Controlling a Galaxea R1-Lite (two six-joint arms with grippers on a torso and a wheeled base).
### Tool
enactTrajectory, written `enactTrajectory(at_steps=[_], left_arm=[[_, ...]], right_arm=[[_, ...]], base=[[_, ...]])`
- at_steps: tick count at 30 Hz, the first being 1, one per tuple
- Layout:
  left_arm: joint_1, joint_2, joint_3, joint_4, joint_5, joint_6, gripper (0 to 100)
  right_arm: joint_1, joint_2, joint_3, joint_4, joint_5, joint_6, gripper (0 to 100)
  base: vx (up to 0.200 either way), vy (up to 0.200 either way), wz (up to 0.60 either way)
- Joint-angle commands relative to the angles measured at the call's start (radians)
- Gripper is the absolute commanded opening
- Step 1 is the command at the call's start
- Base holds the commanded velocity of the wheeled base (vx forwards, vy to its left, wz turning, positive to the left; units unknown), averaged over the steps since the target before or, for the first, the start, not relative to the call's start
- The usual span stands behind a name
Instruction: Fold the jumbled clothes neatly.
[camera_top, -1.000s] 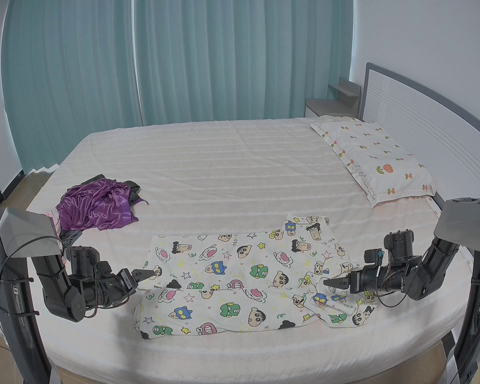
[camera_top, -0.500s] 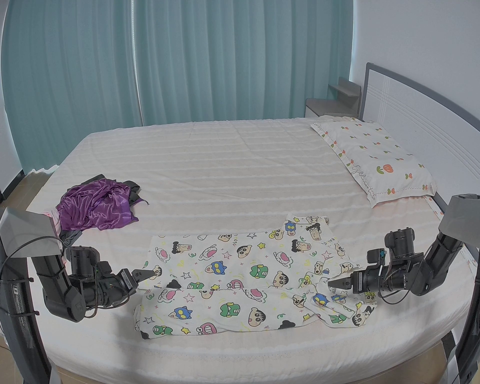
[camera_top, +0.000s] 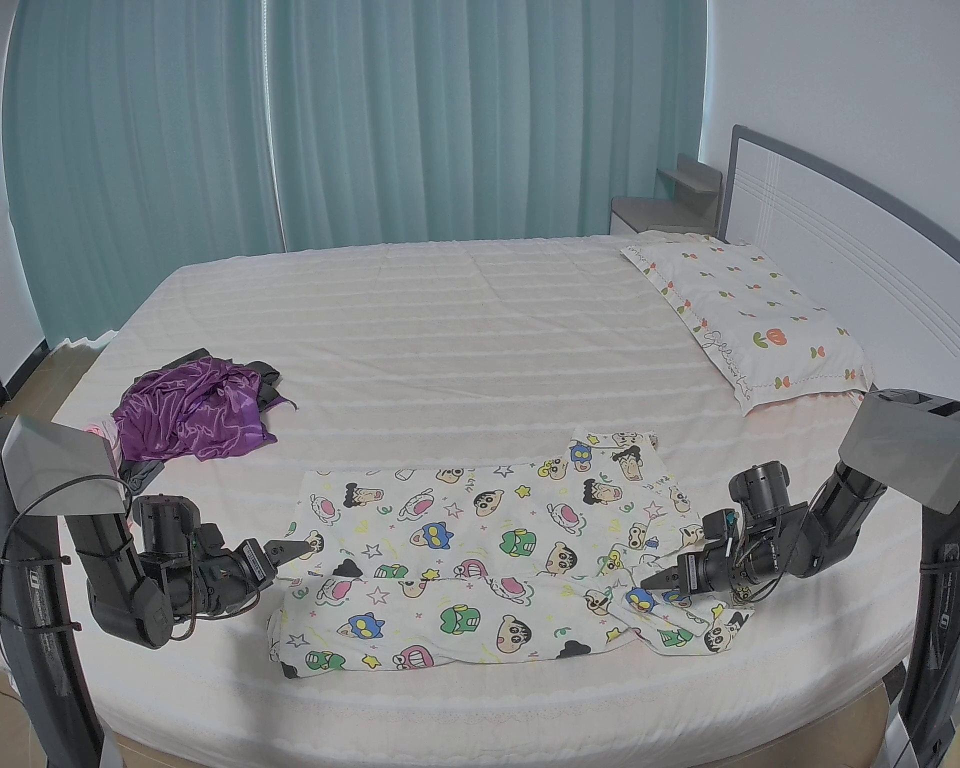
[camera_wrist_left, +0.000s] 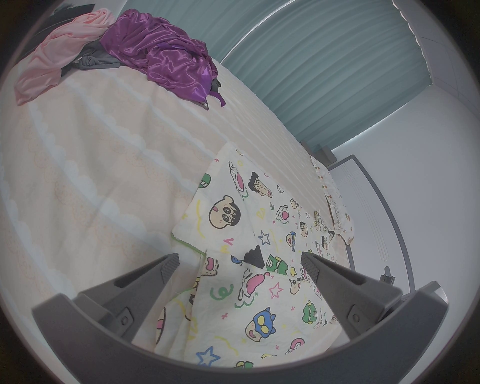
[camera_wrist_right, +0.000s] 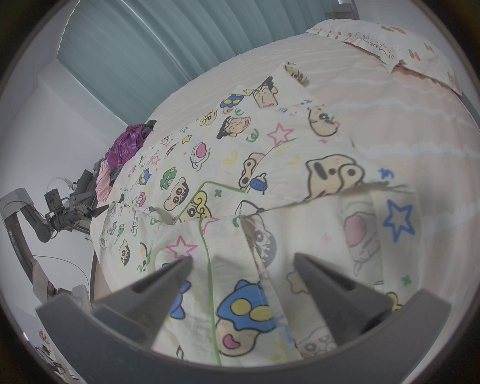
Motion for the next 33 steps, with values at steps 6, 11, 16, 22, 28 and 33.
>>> enactTrajectory(at_steps=[6, 11, 16, 22, 28, 33], left_arm=[[-0.001, 0.005, 0.001, -0.002, 0.003, 0.0, 100], [-0.001, 0.005, 0.001, 0.001, 0.003, 0.0, 100], [-0.001, 0.005, 0.001, -0.002, 0.003, 0.0, 100], [-0.001, 0.005, 0.001, -0.002, 0.003, 0.0, 100], [-0.001, 0.005, 0.001, 0.001, 0.003, 0.0, 100], [-0.002, 0.005, 0.001, -0.002, 0.003, 0.0, 100]], right_arm=[[0.002, -0.02, -0.004, -0.004, 0.004, 0.032, 0], [0.005, -0.054, 0.006, -0.006, 0.004, 0.044, 0], [0.008, -0.097, 0.04, -0.004, 0.005, 0.044, 0], [0.006, -0.112, 0.066, -0.004, 0.004, 0.042, 0], [0.008, -0.089, 0.08, -0.003, 0.004, 0.039, 100], [0.008, -0.091, 0.129, -0.007, -0.006, 0.035, 100]], base=[[0.0, 0.0, 0.0], [0.0, 0.0, 0.0], [0.0, 0.0, 0.0], [0.0, 0.0, 0.0], [0.0, 0.0, 0.0], [0.0, 0.0, 0.0]])
